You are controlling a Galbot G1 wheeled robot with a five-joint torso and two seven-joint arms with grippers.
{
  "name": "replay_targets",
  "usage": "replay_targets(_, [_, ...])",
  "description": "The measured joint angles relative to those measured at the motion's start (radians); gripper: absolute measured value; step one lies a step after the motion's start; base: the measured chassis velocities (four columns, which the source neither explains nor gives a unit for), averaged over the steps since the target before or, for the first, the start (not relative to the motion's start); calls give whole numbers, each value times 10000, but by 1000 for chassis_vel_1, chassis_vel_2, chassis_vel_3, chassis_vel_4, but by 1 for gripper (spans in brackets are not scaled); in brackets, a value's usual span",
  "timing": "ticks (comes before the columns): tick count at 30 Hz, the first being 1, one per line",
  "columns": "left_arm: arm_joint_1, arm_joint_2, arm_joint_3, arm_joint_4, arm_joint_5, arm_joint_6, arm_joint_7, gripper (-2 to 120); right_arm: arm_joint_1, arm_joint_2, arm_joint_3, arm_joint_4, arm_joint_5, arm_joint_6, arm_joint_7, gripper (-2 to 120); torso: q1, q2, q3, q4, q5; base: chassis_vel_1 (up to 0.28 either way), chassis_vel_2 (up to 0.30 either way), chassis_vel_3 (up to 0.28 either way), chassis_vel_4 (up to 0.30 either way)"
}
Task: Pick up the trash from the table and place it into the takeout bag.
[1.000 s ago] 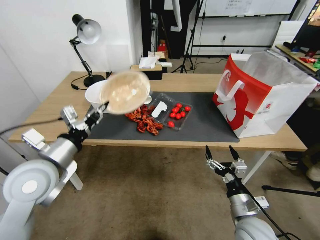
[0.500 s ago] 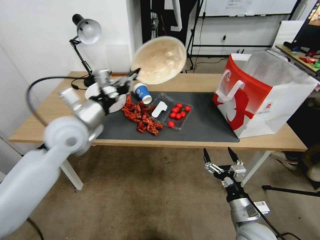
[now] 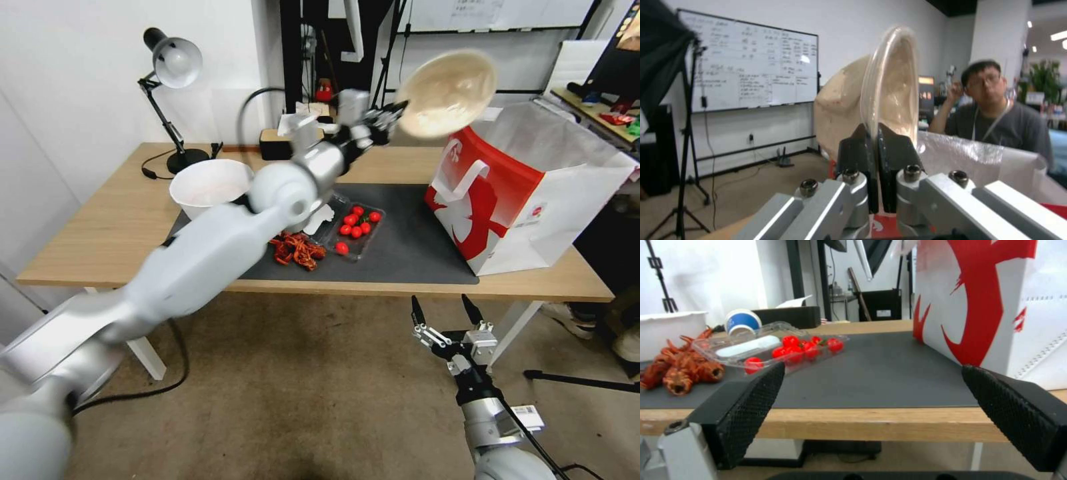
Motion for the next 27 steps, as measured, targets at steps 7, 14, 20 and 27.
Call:
replay_targets(7, [-554, -806, 473, 727, 1441, -16, 767, 0, -69, 49, 182, -31, 23, 0, 4, 100, 0, 0, -1, 2, -1, 0, 0, 0, 0])
replay_targets(14, [-876, -1011, 366, 997, 1609, -163, 954, 0, -235, 81, 371, -173, 81, 256, -1, 100, -2, 1, -2, 4, -4, 0, 0, 0, 0])
replay_targets(20, [-949, -1112, 656, 1168, 2088, -170, 1026, 0, -255, 74, 401, -232, 120, 329, -6, 100, -2, 1, -2, 2, -4, 0, 0, 0, 0])
replay_targets(27, [-1125, -1175, 932, 1491, 3710, -180, 1186, 2, -235, 84, 401, -234, 131, 335, -6, 100, -1, 1, -1, 3, -4, 0, 0, 0, 0])
